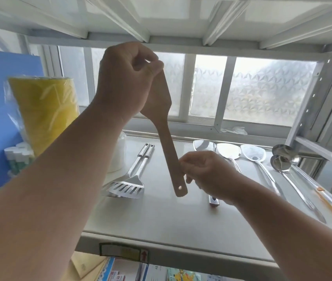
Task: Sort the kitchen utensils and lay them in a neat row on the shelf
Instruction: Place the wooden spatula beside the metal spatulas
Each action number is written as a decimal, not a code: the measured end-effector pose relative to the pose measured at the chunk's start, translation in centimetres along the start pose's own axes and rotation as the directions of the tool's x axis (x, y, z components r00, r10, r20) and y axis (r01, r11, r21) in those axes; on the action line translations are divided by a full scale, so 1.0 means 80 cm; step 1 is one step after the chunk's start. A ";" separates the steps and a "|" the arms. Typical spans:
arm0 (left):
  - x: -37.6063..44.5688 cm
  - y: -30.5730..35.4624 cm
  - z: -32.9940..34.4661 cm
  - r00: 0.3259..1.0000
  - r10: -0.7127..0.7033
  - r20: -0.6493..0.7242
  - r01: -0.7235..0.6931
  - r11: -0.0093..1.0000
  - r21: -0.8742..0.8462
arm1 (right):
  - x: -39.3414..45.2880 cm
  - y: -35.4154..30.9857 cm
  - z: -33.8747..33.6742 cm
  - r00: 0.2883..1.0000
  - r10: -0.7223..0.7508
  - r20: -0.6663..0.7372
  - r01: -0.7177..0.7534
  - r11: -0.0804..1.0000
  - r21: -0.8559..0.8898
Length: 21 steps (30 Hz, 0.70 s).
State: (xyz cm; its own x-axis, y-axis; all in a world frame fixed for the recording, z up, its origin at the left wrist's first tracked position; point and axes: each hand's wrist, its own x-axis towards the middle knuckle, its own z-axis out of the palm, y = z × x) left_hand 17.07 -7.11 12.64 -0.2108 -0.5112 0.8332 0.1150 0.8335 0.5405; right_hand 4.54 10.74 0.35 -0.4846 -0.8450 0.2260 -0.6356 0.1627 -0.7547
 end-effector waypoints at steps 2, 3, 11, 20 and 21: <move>0.003 -0.005 0.012 0.999 -0.032 -0.027 0.030 0.998 -0.046 | -0.014 -0.004 0.008 1.000 -0.012 0.018 0.010 0.993 0.116; 0.000 -0.006 0.018 0.998 -0.048 -0.036 0.045 0.997 -0.070 | -0.020 -0.004 0.012 0.999 -0.021 0.028 0.017 0.990 0.137; -0.102 -0.024 0.093 0.895 -0.375 0.240 0.399 0.915 -0.056 | -0.037 0.032 -0.009 0.897 0.124 -0.425 -0.087 0.991 0.107; -0.219 -0.023 0.150 0.439 -0.434 0.787 0.440 0.867 0.233 | -0.052 0.076 -0.013 0.809 0.351 -0.472 -0.281 0.936 0.213; -0.219 -0.023 0.151 0.443 -0.446 0.778 0.467 0.855 0.224 | -0.053 0.078 -0.012 0.818 0.365 -0.444 -0.288 0.929 0.233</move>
State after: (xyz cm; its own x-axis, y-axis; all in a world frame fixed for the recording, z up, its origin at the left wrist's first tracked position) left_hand 8.80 2.82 -4.34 -0.8998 -0.4347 0.0371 -0.2176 0.5208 0.8255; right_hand 2.05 15.81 -4.76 -0.8953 -0.4063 0.1826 -0.3108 0.2762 -0.9095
